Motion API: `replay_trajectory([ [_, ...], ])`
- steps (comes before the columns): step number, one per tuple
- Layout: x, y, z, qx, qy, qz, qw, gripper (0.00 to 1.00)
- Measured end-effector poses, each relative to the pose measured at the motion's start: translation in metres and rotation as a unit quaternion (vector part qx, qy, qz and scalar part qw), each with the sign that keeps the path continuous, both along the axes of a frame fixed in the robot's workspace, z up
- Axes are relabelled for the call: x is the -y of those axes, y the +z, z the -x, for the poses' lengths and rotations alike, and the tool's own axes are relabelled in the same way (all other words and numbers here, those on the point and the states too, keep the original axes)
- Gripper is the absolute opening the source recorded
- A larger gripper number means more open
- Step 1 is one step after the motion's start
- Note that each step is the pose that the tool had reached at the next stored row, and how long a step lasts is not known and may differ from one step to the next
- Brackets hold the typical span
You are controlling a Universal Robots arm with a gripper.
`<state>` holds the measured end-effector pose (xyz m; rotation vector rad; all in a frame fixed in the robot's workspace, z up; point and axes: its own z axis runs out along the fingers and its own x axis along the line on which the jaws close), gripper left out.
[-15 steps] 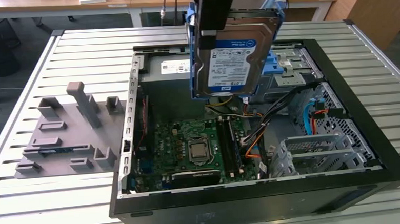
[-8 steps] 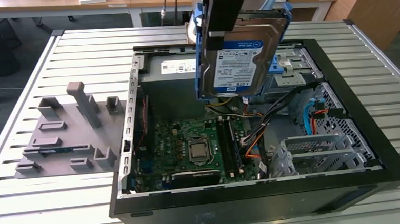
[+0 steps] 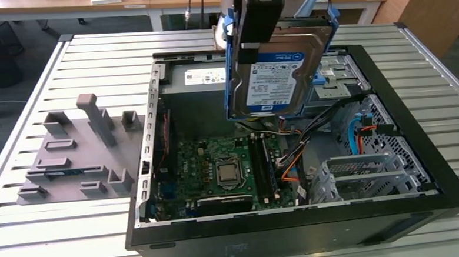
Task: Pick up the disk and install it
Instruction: 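Insert the disk into the insertion slot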
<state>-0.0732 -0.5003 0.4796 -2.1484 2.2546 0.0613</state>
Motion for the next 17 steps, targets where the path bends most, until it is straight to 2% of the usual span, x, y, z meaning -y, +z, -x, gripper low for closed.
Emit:
replay_trajectory([
  [10,0.0122,0.0,-0.0001,0.0,0.0,0.0,1.0,0.37],
  [17,0.0163,0.0,-0.0022,-0.0001,0.0,0.0,1.0,0.37],
])
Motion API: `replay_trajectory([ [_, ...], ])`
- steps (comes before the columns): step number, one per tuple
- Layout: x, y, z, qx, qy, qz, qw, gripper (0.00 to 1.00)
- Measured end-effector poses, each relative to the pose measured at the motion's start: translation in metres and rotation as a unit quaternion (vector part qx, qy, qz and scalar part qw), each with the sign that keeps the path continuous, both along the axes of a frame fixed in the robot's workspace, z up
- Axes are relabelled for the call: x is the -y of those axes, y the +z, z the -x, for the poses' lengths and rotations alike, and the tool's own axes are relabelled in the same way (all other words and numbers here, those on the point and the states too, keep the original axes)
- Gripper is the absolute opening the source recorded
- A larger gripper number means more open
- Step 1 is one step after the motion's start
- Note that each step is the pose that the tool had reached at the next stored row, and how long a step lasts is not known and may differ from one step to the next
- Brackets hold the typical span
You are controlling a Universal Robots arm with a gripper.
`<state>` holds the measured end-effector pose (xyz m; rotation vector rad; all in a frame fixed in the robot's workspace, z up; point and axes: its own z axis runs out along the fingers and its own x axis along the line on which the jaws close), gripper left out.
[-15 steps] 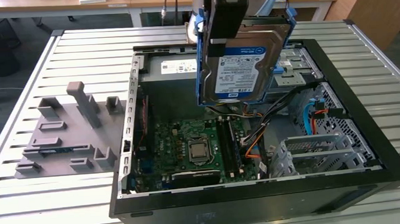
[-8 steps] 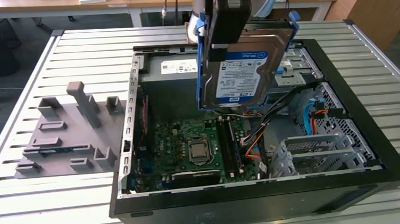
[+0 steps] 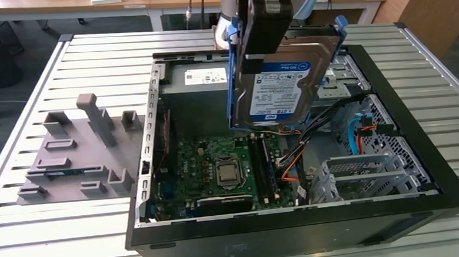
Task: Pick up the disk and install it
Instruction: 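Insert the disk into the insertion slot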
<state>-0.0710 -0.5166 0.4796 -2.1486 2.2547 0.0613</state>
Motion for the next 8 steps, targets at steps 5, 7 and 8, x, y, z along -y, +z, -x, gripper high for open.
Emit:
replay_trajectory([
  [5,0.0012,-0.0001,-0.0067,-0.0001,0.0,0.0,1.0,0.37],
  [7,0.0016,-0.0002,-0.0087,-0.0001,0.0,0.0,1.0,0.37],
  [8,0.002,-0.0002,-0.0093,-0.0001,0.0,0.0,1.0,0.37],
])
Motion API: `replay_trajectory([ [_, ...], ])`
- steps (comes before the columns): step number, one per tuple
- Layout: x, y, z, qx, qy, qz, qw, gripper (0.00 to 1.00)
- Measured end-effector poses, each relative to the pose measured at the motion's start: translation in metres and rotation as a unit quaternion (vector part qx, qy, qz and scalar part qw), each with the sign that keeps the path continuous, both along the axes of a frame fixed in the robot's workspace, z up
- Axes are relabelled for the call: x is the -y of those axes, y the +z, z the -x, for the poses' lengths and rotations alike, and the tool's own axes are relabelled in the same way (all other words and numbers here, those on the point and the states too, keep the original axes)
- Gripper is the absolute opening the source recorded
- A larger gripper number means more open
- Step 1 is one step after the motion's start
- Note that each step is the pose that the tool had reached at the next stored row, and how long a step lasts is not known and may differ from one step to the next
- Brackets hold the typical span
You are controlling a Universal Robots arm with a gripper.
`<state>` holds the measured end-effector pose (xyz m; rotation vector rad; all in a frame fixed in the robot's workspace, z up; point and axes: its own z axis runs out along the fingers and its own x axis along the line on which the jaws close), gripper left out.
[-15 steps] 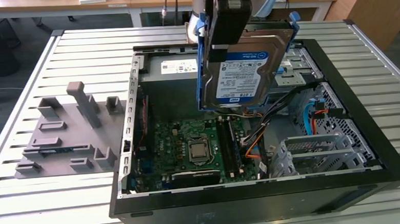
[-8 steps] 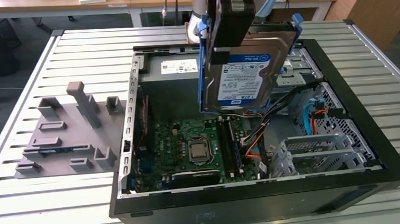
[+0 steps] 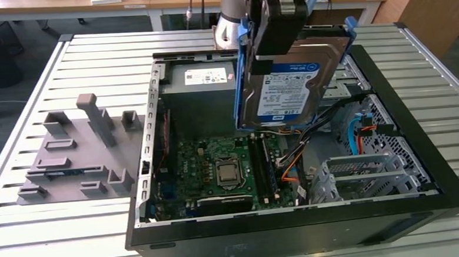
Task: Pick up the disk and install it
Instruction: 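Insert the disk into the insertion slot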
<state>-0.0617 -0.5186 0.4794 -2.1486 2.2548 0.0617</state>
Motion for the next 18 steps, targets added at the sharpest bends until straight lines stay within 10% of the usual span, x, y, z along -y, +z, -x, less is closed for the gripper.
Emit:
replay_trajectory([
  [18,0.0174,-0.0005,-0.0015,0.0,0.0,0.0004,1.0,0.37],
])
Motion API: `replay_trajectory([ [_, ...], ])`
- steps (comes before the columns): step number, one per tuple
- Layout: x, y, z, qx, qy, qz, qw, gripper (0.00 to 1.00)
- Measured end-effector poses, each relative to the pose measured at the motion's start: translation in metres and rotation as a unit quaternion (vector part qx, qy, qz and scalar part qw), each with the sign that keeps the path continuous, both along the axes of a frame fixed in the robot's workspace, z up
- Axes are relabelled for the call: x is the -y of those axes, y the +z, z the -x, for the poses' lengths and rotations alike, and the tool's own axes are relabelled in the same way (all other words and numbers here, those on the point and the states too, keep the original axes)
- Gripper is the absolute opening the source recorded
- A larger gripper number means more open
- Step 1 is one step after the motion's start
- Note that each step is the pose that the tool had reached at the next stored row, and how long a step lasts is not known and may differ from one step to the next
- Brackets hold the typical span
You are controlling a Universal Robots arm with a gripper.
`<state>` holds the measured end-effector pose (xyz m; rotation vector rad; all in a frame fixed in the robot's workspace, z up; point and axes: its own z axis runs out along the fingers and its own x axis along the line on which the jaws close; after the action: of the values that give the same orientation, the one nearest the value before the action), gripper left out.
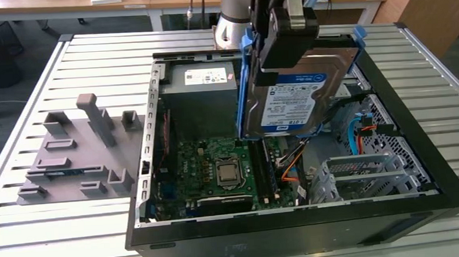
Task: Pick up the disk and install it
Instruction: 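Insert the disk into the insertion slot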
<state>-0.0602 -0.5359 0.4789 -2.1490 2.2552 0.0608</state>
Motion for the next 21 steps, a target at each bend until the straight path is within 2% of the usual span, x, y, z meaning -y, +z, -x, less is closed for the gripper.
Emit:
replay_trajectory([
  [9,0.0084,-0.0002,-0.0027,0.0,0.0,0.0,1.0,0.37],
  [21,0.0125,-0.0006,-0.0157,0.0,0.0,0.0001,1.0,0.37],
])
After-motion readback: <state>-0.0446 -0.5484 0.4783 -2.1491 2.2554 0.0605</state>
